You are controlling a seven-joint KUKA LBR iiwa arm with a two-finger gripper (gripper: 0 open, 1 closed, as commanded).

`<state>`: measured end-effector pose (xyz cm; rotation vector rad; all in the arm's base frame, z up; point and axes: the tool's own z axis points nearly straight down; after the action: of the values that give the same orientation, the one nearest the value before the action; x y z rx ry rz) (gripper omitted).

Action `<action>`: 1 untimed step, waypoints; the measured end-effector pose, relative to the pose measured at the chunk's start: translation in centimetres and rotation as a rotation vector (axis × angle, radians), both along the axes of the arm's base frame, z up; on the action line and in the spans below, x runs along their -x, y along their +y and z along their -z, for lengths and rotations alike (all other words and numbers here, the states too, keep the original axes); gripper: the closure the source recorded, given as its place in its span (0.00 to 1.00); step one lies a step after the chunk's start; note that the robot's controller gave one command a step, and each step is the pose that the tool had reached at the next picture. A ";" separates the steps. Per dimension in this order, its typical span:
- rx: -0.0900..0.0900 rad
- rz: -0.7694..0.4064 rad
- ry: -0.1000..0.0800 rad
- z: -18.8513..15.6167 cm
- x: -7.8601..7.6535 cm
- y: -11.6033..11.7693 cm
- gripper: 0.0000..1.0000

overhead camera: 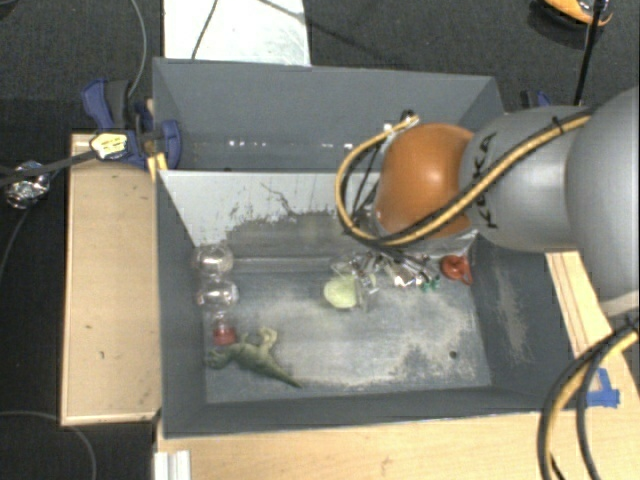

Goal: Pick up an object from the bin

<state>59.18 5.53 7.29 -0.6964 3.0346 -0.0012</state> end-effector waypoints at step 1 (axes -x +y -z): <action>-0.001 0.027 0.006 -3.2 3.5 1.0 1.00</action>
Offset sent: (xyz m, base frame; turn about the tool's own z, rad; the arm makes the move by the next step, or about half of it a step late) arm 0.0007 -0.0132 -0.0029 -0.2646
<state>55.72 6.51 10.51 -0.6571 3.0492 0.0013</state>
